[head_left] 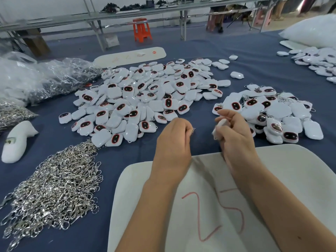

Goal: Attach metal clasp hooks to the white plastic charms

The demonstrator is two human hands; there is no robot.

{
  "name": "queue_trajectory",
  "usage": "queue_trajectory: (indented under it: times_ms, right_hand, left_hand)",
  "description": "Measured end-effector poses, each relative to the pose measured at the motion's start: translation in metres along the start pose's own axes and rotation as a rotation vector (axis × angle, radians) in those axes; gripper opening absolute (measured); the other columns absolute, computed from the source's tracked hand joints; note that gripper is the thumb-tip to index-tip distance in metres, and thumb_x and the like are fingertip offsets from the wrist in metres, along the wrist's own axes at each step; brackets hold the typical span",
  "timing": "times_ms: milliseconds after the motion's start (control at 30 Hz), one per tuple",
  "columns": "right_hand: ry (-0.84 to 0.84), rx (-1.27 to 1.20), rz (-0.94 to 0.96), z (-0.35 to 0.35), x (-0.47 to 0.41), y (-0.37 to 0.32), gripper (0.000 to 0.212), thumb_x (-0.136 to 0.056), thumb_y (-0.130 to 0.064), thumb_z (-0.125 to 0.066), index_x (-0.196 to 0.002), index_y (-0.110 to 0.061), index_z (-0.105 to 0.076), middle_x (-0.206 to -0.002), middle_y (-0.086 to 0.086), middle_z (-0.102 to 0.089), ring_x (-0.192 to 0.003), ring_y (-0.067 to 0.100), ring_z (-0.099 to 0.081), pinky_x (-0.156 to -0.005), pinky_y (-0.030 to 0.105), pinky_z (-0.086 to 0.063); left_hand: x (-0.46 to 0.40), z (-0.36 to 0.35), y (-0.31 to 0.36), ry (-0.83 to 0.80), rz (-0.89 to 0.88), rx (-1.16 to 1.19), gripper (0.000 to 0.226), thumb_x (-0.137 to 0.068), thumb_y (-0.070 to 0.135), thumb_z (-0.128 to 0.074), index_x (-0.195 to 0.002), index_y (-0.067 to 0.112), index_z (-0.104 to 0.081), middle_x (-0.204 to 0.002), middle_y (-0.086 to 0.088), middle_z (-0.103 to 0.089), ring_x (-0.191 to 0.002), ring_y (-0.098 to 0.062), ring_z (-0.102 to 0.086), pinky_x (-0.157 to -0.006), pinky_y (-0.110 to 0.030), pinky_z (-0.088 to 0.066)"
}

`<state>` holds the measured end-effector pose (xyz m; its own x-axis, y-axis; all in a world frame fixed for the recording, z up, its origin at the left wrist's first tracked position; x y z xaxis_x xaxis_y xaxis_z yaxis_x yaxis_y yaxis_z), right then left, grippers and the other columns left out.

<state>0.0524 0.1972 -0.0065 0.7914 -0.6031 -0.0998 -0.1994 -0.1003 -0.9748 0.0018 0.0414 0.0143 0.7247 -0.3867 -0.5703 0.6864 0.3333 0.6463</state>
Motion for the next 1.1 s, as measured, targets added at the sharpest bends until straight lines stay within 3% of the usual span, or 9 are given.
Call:
queue_trajectory:
  times_ms: [67, 167, 233, 300, 400, 600, 933, 1100]
  right_hand:
    - [0.004, 0.055, 0.027, 0.003, -0.001, 0.0, 0.036, -0.094, -0.004, -0.067, -0.123, -0.026, -0.068, -0.087, -0.01, -0.06, -0.082, 0.011, -0.055, -0.079, 0.026, -0.046]
    - [0.017, 0.022, 0.077, 0.003, 0.002, -0.004, 0.024, -0.092, -0.014, -0.079, -0.115, -0.02, -0.076, -0.095, -0.004, -0.076, -0.081, 0.008, -0.069, -0.076, 0.019, -0.056]
    - [0.007, 0.059, 0.101, 0.001, 0.004, -0.006, 0.015, -0.094, -0.018, -0.078, -0.109, -0.018, -0.075, -0.082, -0.002, -0.076, -0.064, 0.011, -0.066, -0.061, 0.022, -0.056]
    - [0.009, 0.087, 0.098, -0.001, 0.005, -0.007, 0.015, -0.097, -0.019, -0.074, -0.111, -0.019, -0.072, -0.069, -0.004, -0.07, -0.051, 0.009, -0.056, -0.048, 0.02, -0.047]
    - [0.034, 0.139, 0.097, -0.002, 0.007, -0.008, 0.021, -0.095, -0.02, -0.076, -0.113, -0.025, -0.068, -0.075, -0.003, -0.073, -0.058, 0.007, -0.06, -0.057, 0.023, -0.049]
    - [0.031, 0.247, 0.137, -0.002, 0.01, -0.009, 0.018, -0.092, -0.019, -0.079, -0.106, -0.024, -0.068, -0.079, 0.001, -0.074, -0.062, 0.007, -0.064, -0.062, 0.024, -0.052]
    - [0.101, 0.346, 0.2, -0.004, 0.014, -0.009, 0.016, -0.091, -0.014, -0.077, -0.102, -0.018, -0.066, -0.077, 0.002, -0.072, -0.061, 0.008, -0.064, -0.06, 0.018, -0.049]
    - [0.117, 0.349, 0.231, -0.005, 0.015, -0.008, 0.016, -0.091, -0.016, -0.077, -0.1, -0.02, -0.064, -0.08, 0.002, -0.073, -0.07, 0.019, -0.071, -0.066, 0.031, -0.057]
  left_hand:
    - [0.0, 0.0, 0.0, -0.058, -0.026, -0.014, 0.015, -0.097, -0.002, -0.054, -0.087, 0.009, -0.056, -0.084, 0.002, -0.057, -0.077, -0.017, -0.048, -0.07, -0.031, -0.041]
    - [0.001, -0.003, 0.001, -0.134, -0.049, -0.01, 0.014, -0.097, 0.0, -0.053, -0.087, 0.01, -0.055, -0.083, 0.003, -0.055, -0.076, -0.016, -0.047, -0.069, -0.03, -0.04]
    - [0.001, -0.004, 0.001, -0.168, -0.062, -0.017, 0.014, -0.096, 0.001, -0.054, -0.087, 0.011, -0.056, -0.083, 0.005, -0.054, -0.075, -0.012, -0.047, -0.067, -0.024, -0.037]
    - [0.001, -0.006, 0.001, -0.188, -0.056, -0.016, 0.015, -0.095, 0.002, -0.055, -0.087, 0.014, -0.056, -0.082, 0.009, -0.053, -0.075, -0.008, -0.047, -0.066, -0.018, -0.034]
    - [0.002, -0.007, 0.002, -0.211, -0.047, 0.006, 0.015, -0.095, 0.005, -0.056, -0.087, 0.017, -0.055, -0.082, 0.01, -0.054, -0.075, -0.009, -0.049, -0.064, -0.02, -0.037]
    - [0.003, -0.01, 0.002, -0.25, -0.037, 0.024, 0.012, -0.091, 0.004, -0.055, -0.085, 0.014, -0.056, -0.081, 0.006, -0.057, -0.075, -0.017, -0.054, -0.067, -0.045, -0.048]
    - [0.006, -0.015, 0.005, -0.223, 0.075, 0.006, 0.011, -0.089, 0.005, -0.06, -0.083, 0.013, -0.059, -0.08, 0.003, -0.06, -0.073, -0.019, -0.054, -0.068, -0.047, -0.048]
    - [0.008, -0.018, 0.009, -0.208, 0.164, 0.002, 0.015, -0.084, -0.001, -0.059, -0.081, 0.014, -0.058, -0.079, 0.004, -0.06, -0.072, -0.019, -0.053, -0.07, -0.047, -0.048]
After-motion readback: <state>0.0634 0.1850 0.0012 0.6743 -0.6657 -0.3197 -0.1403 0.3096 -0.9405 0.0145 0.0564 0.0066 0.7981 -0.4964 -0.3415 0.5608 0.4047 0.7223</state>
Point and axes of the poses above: each hand's wrist, its own x-axis away from the middle knuckle, its own z-axis out of the back of the hand, y = z × x, the point moved 2 cm from there along -x, towards the middle knuckle
